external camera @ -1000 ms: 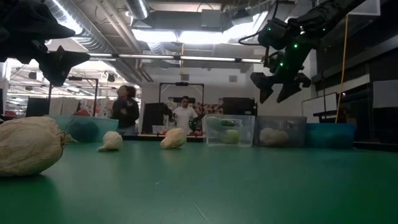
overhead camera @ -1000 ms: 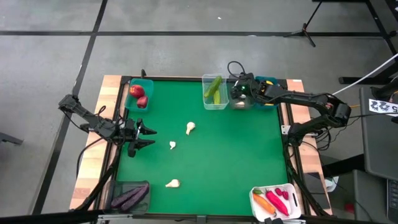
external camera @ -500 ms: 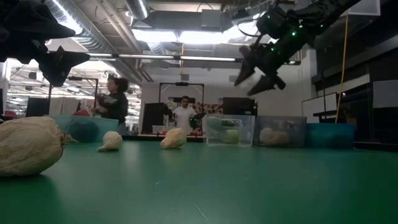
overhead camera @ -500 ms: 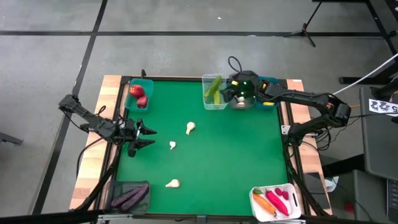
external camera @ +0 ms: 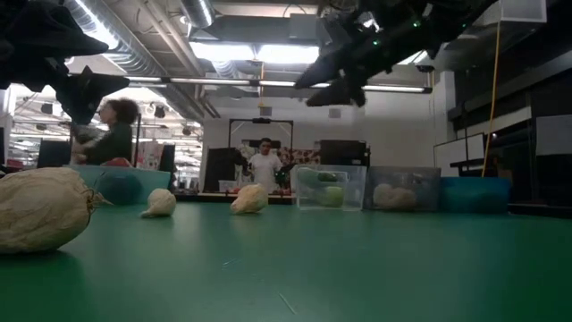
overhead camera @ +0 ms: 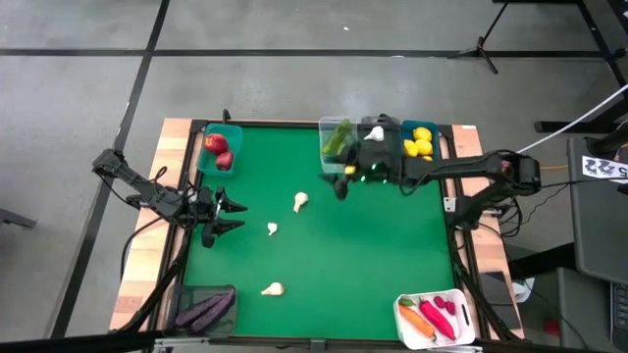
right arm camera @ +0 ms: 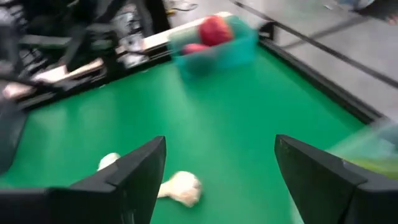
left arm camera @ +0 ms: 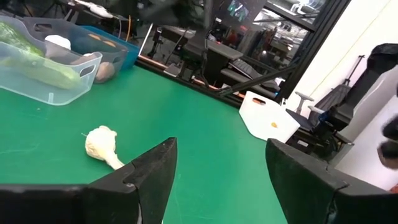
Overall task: Sort produce into baskets
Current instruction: Put the white garlic into the top black transparent bin
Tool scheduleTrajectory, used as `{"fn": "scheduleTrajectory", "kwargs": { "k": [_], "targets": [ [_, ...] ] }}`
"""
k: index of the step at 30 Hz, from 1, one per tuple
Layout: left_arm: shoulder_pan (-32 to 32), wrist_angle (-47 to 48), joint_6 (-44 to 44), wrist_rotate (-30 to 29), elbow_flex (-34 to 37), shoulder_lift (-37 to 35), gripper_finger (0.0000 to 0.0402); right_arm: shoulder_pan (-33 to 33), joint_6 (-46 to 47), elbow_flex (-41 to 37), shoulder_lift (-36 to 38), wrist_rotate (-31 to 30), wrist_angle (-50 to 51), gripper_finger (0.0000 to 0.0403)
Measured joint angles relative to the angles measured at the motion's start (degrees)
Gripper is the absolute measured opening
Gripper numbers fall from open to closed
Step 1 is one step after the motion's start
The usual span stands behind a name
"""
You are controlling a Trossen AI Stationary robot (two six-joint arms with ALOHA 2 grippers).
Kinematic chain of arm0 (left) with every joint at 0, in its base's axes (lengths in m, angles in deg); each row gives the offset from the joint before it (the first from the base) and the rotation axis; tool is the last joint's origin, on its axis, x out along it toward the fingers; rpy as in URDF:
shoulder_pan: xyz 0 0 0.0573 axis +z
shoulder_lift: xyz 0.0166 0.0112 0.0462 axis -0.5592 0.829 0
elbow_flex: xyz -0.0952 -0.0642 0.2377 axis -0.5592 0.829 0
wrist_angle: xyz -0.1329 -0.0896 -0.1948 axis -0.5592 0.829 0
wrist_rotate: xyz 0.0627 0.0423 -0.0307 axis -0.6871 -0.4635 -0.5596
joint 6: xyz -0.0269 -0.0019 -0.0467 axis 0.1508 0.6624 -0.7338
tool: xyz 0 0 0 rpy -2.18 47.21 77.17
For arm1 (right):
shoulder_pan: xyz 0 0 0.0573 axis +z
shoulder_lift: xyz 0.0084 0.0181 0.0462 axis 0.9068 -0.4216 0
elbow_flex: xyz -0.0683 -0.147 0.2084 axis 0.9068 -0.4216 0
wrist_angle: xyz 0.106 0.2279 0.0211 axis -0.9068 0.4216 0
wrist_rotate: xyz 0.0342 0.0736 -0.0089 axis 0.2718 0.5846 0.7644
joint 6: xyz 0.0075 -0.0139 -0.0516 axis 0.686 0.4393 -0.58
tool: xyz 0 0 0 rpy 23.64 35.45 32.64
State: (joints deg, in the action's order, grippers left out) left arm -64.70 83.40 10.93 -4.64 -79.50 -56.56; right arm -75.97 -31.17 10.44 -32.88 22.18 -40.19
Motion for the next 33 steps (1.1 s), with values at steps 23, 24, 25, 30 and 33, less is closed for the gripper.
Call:
{"fn": "scheduleTrajectory", "kwargs": {
  "k": [23,24,25,30,33],
  "targets": [
    [-0.01,-0.01,-0.25,-0.13,0.0,0.0,0.024,9.39,-16.09,5.73,-25.46,2.87,-22.62,0.0299],
    [0.0,0.0,-0.28,-0.13,-0.02,0.0,0.024,9.21,-16.22,6.72,-26.66,2.7,-22.62,0.0299],
    [0.0,0.0,-0.29,-0.13,0.0,0.0,0.024,8.92,-16.33,7.67,-27.74,2.47,-22.43,0.0299],
    [0.0,0.0,-0.8,-0.17,0.0,0.0,0.024,7.1,-16.87,11.12,-31.47,0.39,-17.45,0.0299],
    [-0.02,0.0,-0.84,-0.17,0.0,0.0,0.024,5.72,-15.73,11.28,-32.28,-1.3,-14.33,0.0299]
  ]
}}
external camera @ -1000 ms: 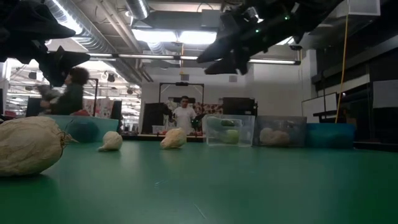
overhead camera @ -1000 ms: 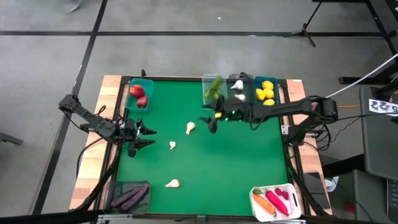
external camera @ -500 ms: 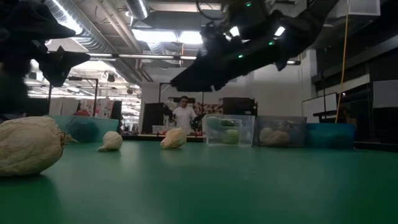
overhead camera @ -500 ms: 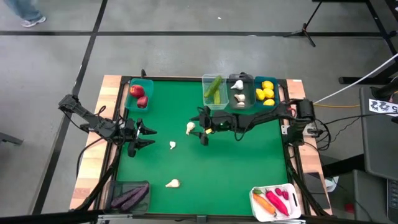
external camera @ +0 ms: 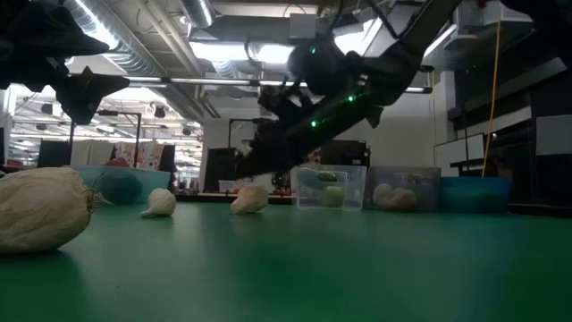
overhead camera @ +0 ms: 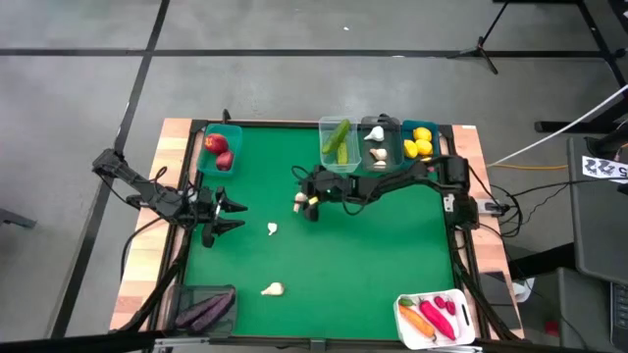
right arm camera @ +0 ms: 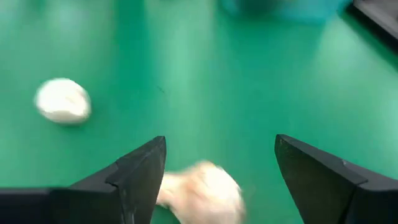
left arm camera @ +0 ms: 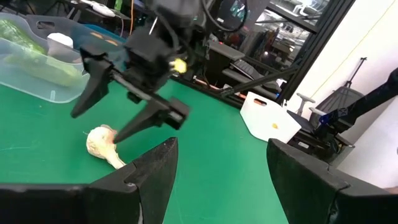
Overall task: Sort produce into baskets
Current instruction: Put the white garlic into the top black transparent bin
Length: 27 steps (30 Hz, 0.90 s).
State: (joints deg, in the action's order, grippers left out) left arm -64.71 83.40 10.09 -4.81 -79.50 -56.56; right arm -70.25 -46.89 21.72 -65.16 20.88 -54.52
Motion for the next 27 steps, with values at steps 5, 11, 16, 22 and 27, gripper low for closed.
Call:
{"fn": "scheduleTrajectory", "kwargs": {
  "k": [5,11,16,22,27],
  "targets": [
    [0.0,0.0,0.51,-0.02,0.0,0.0,0.024,-2.01,4.25,0.0,0.0,2.11,4.58,0.0299],
    [0.02,0.0,1.27,-0.17,-0.01,0.0,0.024,-1.91,5.1,0.0,0.0,4.18,5.05,0.0299],
    [-0.01,0.0,1.22,-0.17,0.0,0.0,0.024,-1.94,6.45,0.03,-2.15,4.54,5.28,0.0299],
    [0.02,0.0,0.9,-0.17,0.0,0.0,0.024,-1.97,7.21,0.08,-3.74,4.65,4.96,0.0299],
    [0.02,0.0,0.87,-0.17,0.0,0.0,0.024,-1.97,7.27,0.04,-3.74,4.64,4.0,0.0298]
  ]
}}
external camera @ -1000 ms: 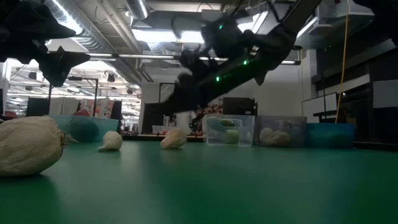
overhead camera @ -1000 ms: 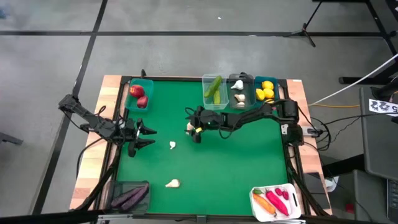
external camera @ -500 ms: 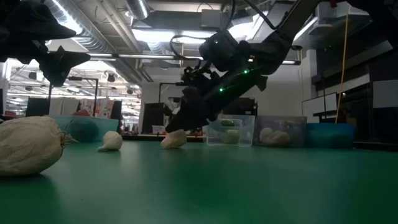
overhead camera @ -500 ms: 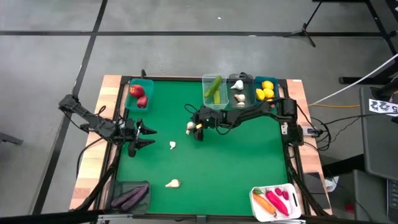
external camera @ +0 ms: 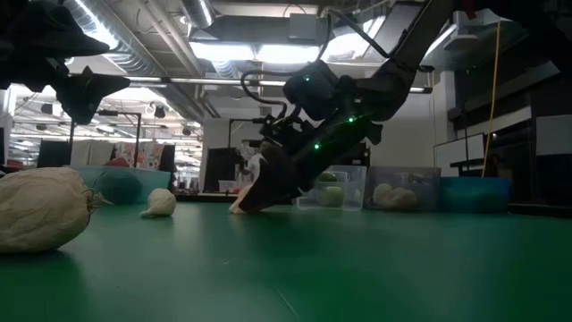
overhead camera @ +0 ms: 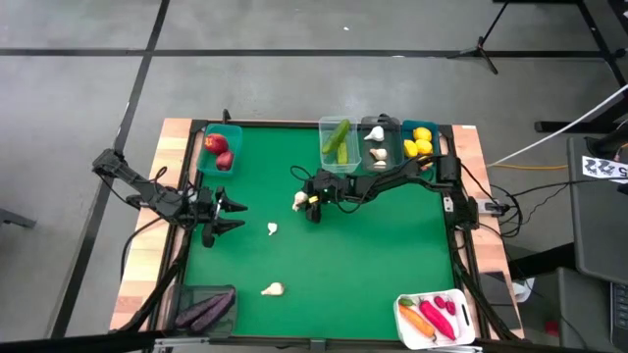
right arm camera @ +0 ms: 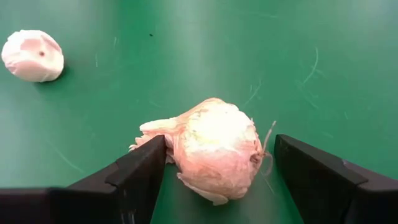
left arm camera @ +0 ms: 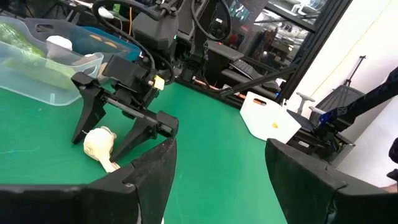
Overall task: Sort produce into baskets
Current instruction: Put the white garlic into the top black transparent bin
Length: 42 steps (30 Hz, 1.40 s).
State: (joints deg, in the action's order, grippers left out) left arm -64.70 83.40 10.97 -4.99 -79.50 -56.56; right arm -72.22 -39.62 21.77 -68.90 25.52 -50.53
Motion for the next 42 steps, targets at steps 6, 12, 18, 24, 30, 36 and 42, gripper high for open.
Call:
{"fn": "scheduleTrajectory", "kwargs": {
  "k": [6,12,18,24,30,36,42],
  "targets": [
    [-0.01,0.0,-0.88,0.02,0.0,0.0,0.024,0.05,-0.02,-0.04,0.0,0.01,-0.29,0.0283],
    [0.0,0.0,-0.87,0.02,0.0,0.0,0.024,0.04,0.0,-0.04,0.0,0.27,-0.44,0.0209],
    [0.0,0.0,-0.87,0.02,0.0,0.0,0.024,0.0,-0.02,-0.05,0.21,3.37,-0.38,0.0145],
    [-0.01,0.0,-0.87,0.02,0.0,0.0,0.024,0.02,-0.01,-0.2,2.08,4.05,0.57,0.0146],
    [-0.01,0.0,-0.87,0.04,0.0,0.02,0.024,-0.04,-1.33,-0.19,6.99,4.02,5.06,0.0163],
    [-0.01,0.0,-0.87,0.04,0.0,0.02,0.024,-0.07,-4.48,-0.07,13.78,0.1,11.22,0.0165],
    [0.0,0.0,-0.87,0.04,0.0,0.02,0.024,-0.11,-6.85,-0.09,21.52,-6.26,18.32,0.0165]
  ]
}}
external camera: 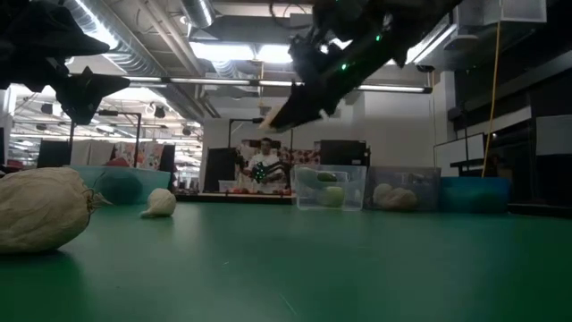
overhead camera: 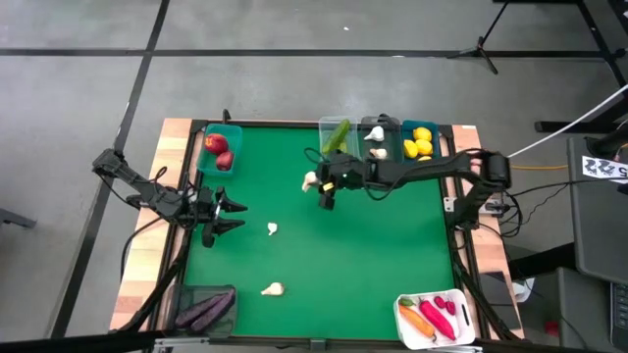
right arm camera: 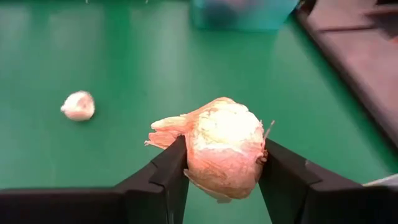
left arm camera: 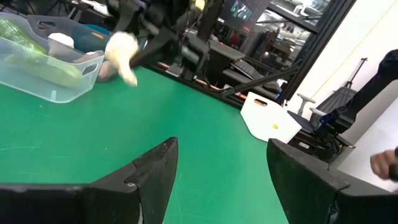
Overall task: Sort produce into baskets
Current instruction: Put the white garlic into the top black transparent bin
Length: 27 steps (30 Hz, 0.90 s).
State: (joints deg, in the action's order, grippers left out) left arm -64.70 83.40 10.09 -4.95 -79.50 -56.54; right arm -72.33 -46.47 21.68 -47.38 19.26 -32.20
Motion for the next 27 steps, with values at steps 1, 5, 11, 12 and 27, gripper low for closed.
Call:
{"fn": "scheduleTrajectory", "kwargs": {
  "k": [1,5,11,12,27],
  "targets": [
    [0.0,0.0,0.0,0.0,0.0,0.0,0.024,0.0,-0.6,0.0,1.0,-0.77,0.51,0.0165],
    [0.0,0.0,0.0,-0.01,0.0,0.0,0.024,0.0,-2.17,0.01,5.57,-4.99,5.12,0.0165],
    [0.0,0.0,0.0,0.0,0.0,0.02,0.024,-2.46,-2.33,0.0,11.33,-6.71,13.86,0.0166],
    [-0.01,0.0,0.0,0.0,-0.01,0.02,0.024,-3.23,-2.25,0.0,12.05,-6.47,15.06,0.0166],
    [-0.02,0.0,0.0,0.0,-0.02,0.04,0.024,-21.54,-0.81,0.02,17.17,-5.34,39.09,0.0166]
  ]
}}
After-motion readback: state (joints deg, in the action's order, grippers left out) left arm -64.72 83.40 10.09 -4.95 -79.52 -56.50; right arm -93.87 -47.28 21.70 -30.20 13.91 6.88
